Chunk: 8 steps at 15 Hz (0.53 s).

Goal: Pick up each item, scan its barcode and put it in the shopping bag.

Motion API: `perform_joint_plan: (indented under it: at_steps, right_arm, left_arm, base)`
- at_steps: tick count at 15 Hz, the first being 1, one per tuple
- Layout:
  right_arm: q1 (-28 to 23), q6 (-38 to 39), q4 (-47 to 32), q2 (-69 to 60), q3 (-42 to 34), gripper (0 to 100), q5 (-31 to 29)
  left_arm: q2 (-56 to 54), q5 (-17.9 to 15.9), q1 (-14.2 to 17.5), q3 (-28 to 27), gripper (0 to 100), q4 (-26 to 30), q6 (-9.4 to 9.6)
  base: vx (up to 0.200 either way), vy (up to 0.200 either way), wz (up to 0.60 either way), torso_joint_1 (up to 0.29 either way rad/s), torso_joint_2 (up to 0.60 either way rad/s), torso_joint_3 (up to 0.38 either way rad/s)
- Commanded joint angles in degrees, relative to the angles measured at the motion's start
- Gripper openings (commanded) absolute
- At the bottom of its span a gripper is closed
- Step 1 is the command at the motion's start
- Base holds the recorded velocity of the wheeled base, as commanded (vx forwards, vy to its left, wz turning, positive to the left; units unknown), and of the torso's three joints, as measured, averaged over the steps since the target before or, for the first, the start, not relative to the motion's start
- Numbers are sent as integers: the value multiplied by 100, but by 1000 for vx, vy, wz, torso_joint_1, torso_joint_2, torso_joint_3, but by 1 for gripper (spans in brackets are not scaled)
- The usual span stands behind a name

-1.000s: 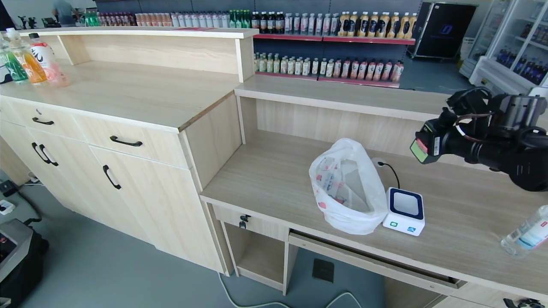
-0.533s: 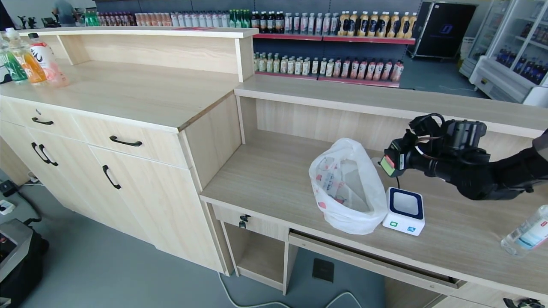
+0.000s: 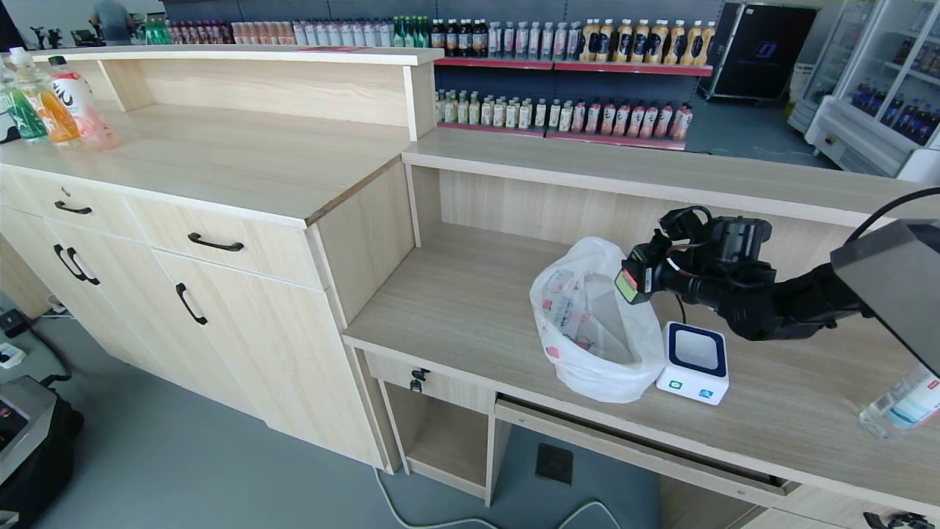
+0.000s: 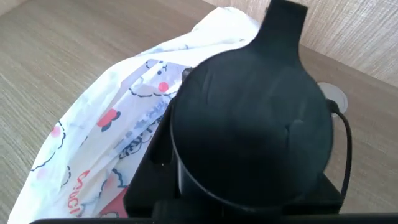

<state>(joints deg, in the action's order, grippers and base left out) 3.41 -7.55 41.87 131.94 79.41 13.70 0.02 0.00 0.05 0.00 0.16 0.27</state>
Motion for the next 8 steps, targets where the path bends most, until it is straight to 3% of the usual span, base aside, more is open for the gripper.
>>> perform_joint_plan:
  at_steps: [1, 8]
  right_arm:
    - [63, 43, -13, 359, 365, 0, 45]
    - [107, 60, -13, 1018, 945, 0, 45]
  left_arm:
    - [-2, 0, 4, 0, 100, 2, 0]
    - [-2, 0, 4, 0, 100, 2, 0]
  base:
    - [0, 0, 0, 0, 0, 0]
    - [0, 0, 0, 0, 0, 0]
